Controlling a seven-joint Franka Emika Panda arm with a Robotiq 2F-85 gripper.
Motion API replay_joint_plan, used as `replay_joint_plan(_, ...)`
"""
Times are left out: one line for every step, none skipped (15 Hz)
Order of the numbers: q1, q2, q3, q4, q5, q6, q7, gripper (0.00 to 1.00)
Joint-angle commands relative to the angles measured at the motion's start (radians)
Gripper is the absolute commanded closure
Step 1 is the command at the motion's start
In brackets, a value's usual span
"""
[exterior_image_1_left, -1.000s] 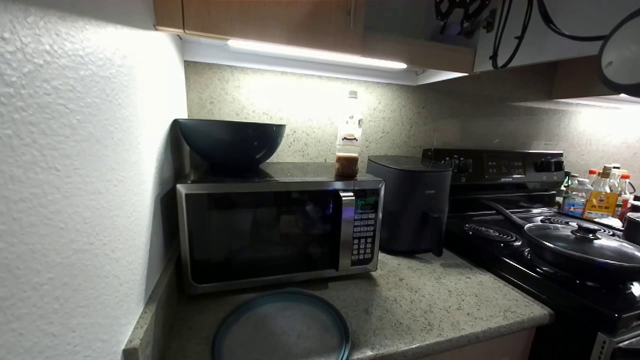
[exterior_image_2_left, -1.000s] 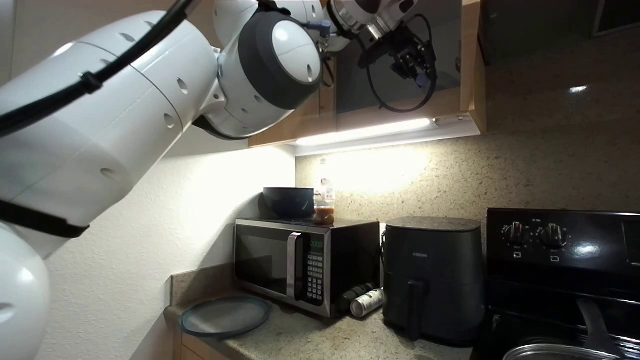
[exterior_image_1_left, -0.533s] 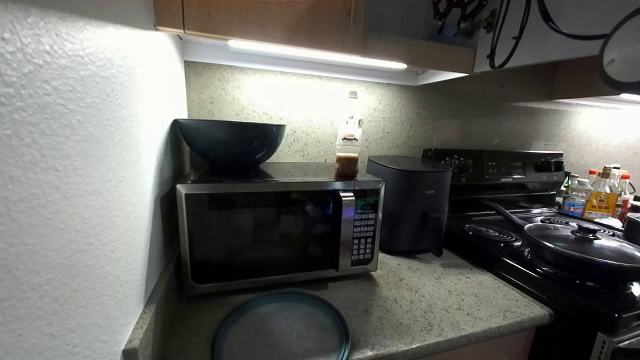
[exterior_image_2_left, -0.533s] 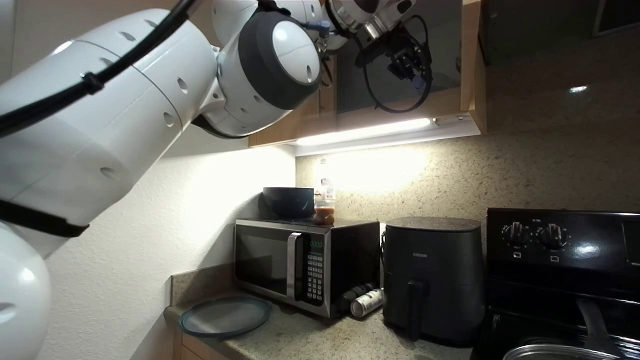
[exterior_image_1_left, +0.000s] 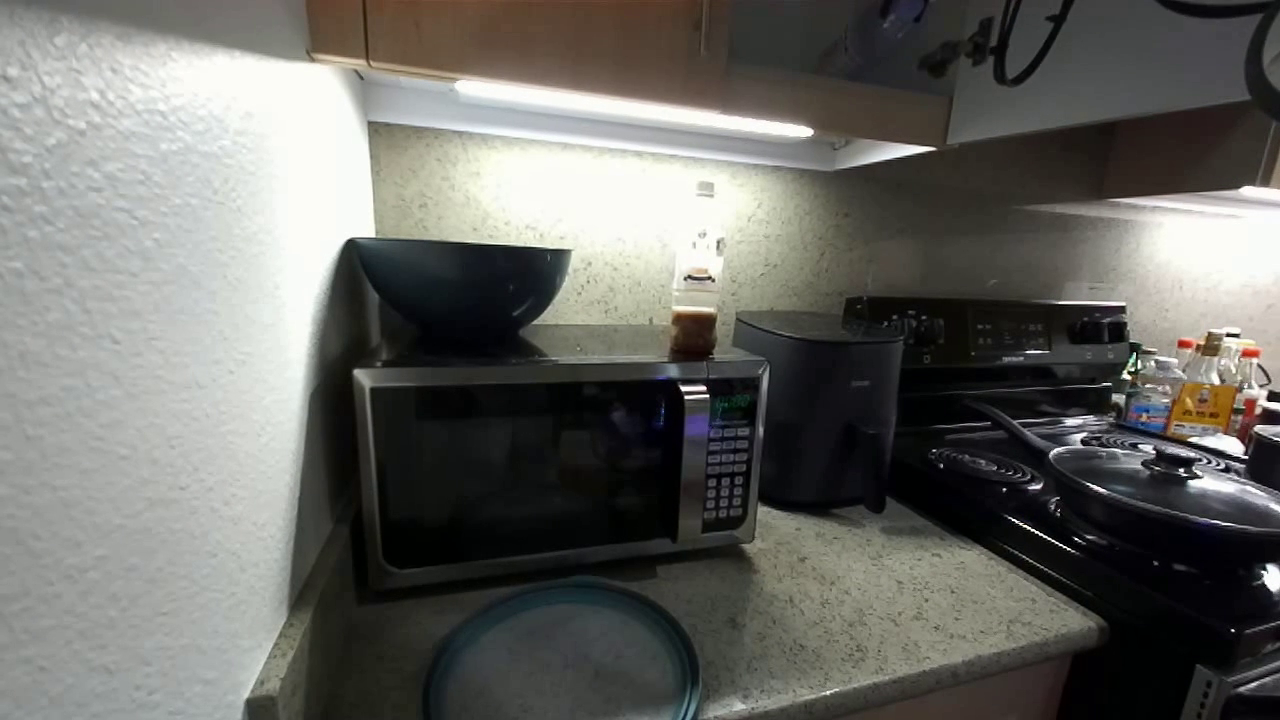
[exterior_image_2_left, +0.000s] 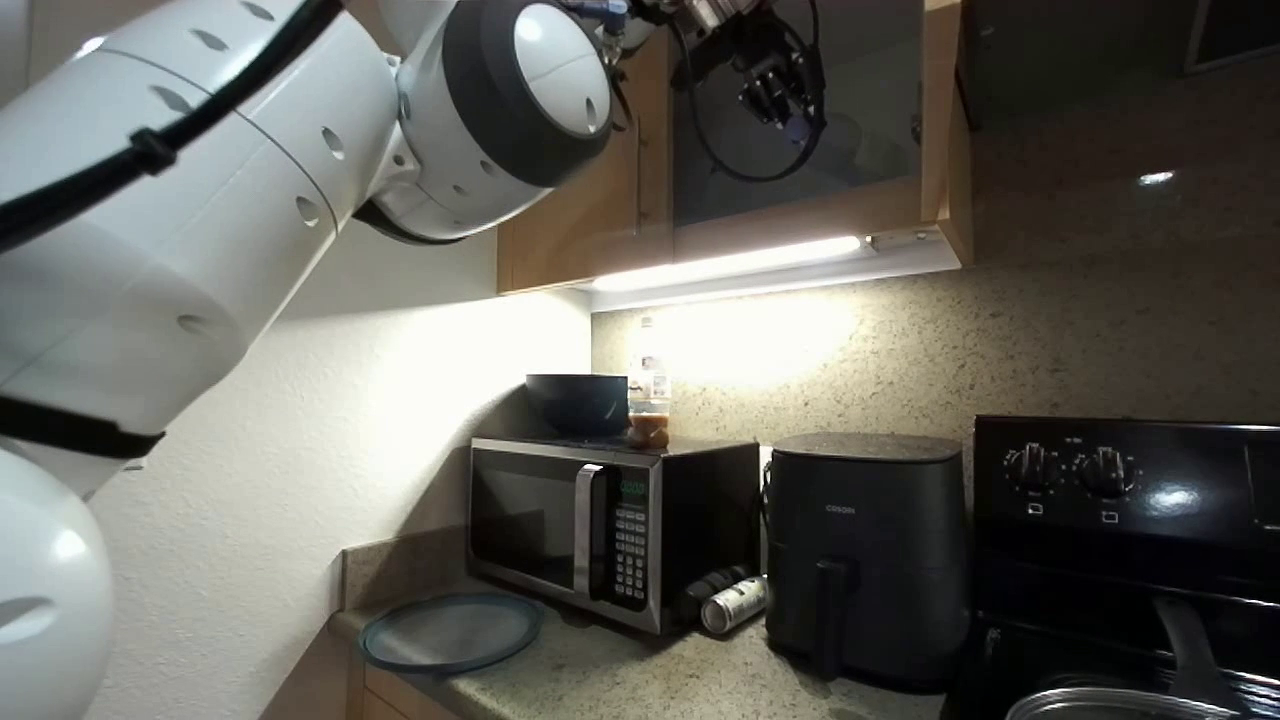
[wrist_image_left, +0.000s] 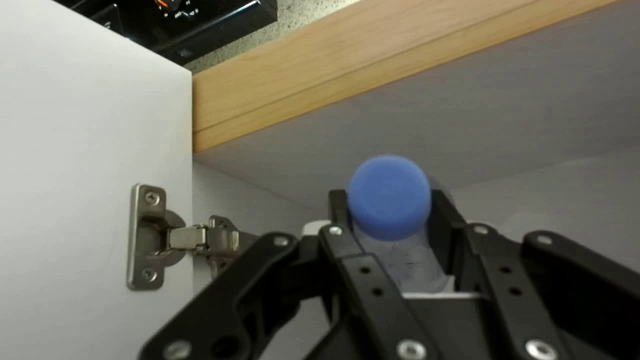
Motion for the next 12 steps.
replay_joint_plan(-0.006,-0.01,-0.003,0.0,0.002,-0.001,0.0,0.59)
replay_joint_plan(-0.013,-0.017,-0.004,0.0,0.002,-0.001,0.0,0.59)
replay_joint_plan(-0.02,-0.021,-0.005,0.0,0.003,-0.001,0.0,0.59)
replay_joint_plan(-0.024,-0.021,-0.005,0.0,0.003,-0.001,0.0,0.59)
replay_joint_plan(-0.025,-0.021,-0.005,0.0,0.003,-0.001,0.0,0.59)
replay_joint_plan(-0.025,-0.02,-0.005,0.0,0.003,-0.001,0.0,0.84)
replay_joint_plan(-0.018,-0.022,-0.005,0.0,-0.002,-0.001,-0.01,0.84)
replay_joint_plan(-0.004,-0.03,0.0,0.0,-0.003,-0.011,-0.031,0.84)
replay_joint_plan(0.007,-0.038,0.006,-0.001,0.0,-0.03,-0.049,0.84)
replay_joint_plan(0.024,-0.056,0.009,-0.007,-0.003,-0.071,-0.064,0.84)
replay_joint_plan(0.04,-0.065,0.004,-0.007,-0.012,-0.098,-0.067,0.84)
replay_joint_plan(0.05,-0.082,0.003,-0.006,-0.013,-0.139,-0.056,0.84)
